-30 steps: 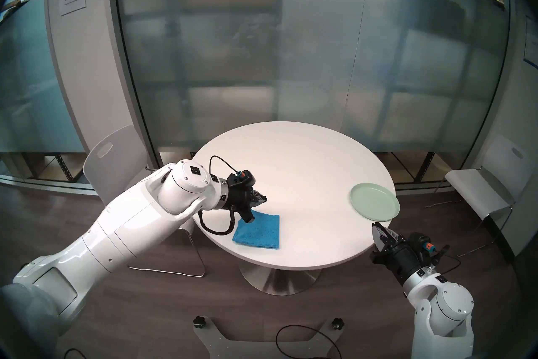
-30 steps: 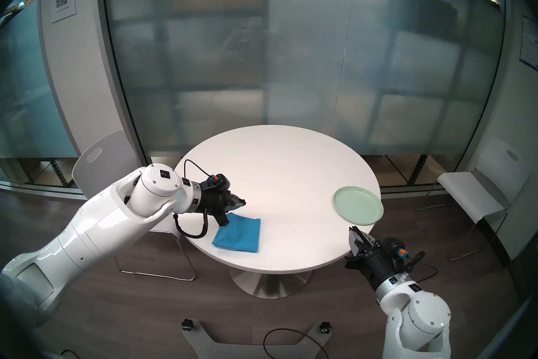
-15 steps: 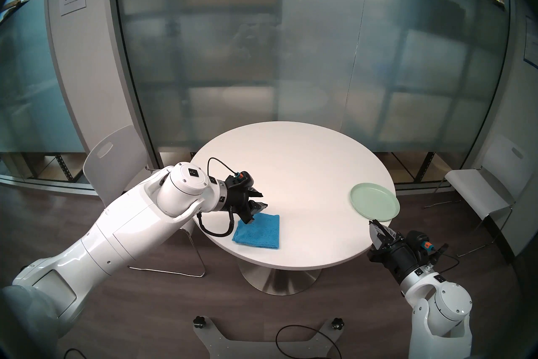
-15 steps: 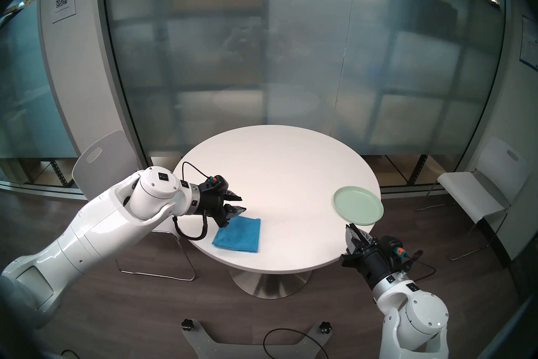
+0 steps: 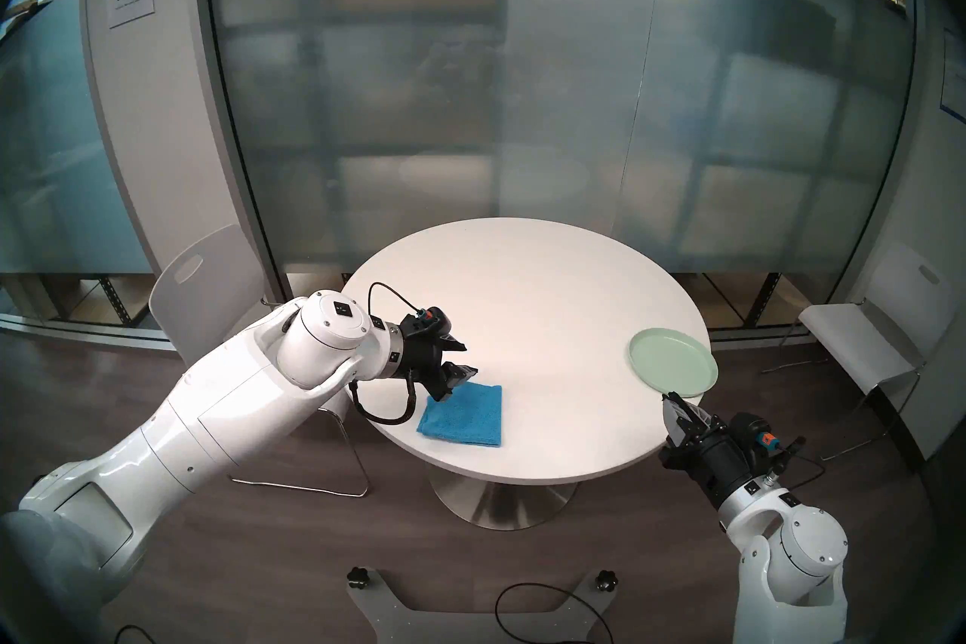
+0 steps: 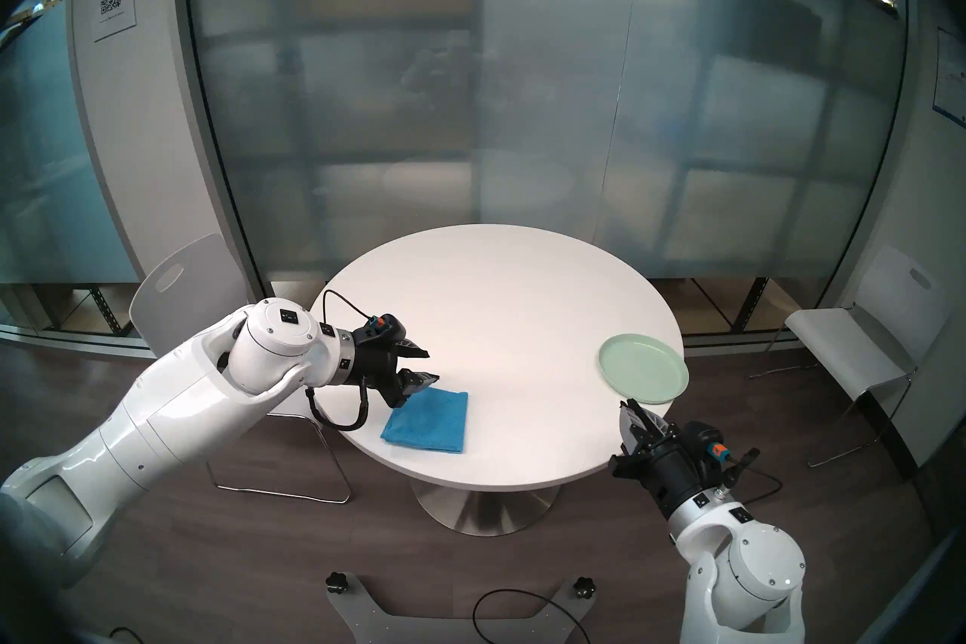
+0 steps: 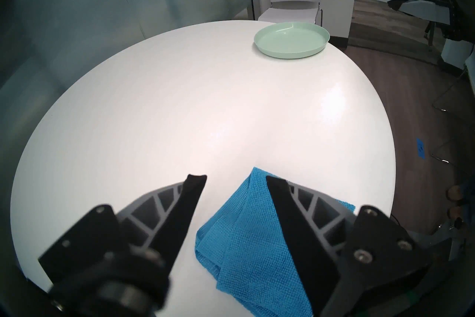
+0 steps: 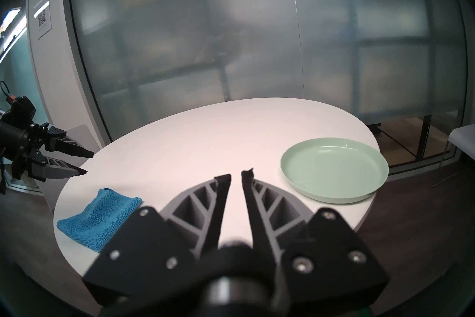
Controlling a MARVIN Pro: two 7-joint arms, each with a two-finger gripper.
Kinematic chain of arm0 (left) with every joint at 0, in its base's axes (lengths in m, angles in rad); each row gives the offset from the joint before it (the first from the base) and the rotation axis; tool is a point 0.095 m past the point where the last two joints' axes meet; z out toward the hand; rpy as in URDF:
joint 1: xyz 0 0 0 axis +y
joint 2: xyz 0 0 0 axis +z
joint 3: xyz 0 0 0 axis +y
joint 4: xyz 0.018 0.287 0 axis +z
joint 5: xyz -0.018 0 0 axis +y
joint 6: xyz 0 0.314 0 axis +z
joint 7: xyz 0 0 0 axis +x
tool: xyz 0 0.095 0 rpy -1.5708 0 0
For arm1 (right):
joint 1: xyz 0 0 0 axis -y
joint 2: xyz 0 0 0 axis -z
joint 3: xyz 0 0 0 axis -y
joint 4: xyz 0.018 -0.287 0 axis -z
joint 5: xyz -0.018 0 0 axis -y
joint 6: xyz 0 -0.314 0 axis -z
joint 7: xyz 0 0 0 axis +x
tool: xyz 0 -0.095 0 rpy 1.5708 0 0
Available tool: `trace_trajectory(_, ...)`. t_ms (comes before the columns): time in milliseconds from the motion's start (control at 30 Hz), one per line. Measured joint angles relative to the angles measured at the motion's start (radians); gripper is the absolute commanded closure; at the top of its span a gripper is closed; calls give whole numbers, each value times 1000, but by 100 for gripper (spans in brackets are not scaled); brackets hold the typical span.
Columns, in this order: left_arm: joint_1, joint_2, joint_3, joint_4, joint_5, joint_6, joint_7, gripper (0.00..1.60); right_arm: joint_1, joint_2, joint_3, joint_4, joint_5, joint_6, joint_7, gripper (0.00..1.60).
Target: Fold the napkin in half twice and place it beside the plate
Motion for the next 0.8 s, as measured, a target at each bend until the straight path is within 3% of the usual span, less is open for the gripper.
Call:
trace_trajectory(33,0,0,0,0,0,0,0,48,-3,-1,0,-3,0,0,2,48)
trace_trajectory(167,0,0,1,0,-2,0,1,48,-14,-4,0,-11,0,-1,5,0)
trace_trajectory(800,-1,-1,2,0,-5,-1,3,48,-40,-9,23,-43,1,-7,16,0)
